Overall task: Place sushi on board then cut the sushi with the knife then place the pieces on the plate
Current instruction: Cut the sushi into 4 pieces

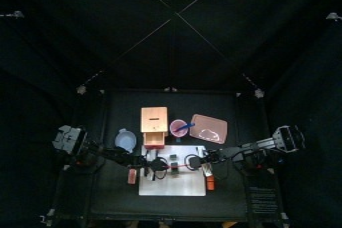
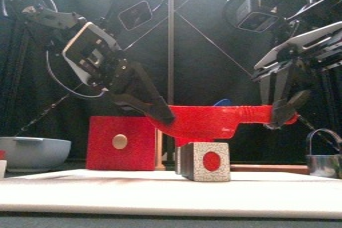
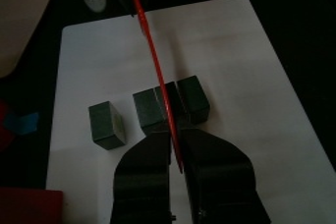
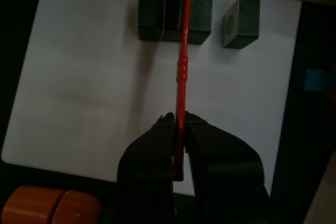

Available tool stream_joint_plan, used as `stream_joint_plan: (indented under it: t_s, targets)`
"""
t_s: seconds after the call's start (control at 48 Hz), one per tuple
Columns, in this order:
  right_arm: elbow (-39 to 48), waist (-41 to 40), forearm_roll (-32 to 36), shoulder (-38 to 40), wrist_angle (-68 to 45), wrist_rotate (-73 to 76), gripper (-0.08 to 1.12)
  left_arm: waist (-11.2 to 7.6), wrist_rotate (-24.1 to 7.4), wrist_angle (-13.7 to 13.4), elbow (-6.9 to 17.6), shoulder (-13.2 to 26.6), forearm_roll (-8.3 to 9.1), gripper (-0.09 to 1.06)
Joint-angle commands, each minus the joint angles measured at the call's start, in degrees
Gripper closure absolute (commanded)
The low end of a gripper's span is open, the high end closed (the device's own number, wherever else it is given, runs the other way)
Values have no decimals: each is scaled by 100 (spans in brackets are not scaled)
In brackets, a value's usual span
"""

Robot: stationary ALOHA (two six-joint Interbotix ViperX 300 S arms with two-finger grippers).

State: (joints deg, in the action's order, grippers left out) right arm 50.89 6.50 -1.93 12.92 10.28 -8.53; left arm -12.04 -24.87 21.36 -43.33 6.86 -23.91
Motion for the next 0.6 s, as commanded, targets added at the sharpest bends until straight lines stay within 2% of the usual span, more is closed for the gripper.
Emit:
stream_joint_plan:
  t_s: [0.021,0.604]
  targets:
    - [-255,-44,35,62,-176,-44,65,88,-26,44,88,-70,26,56]
    - [-290,-35,9,-176,-202,-26,65,88,-9,44,9,9,9,56]
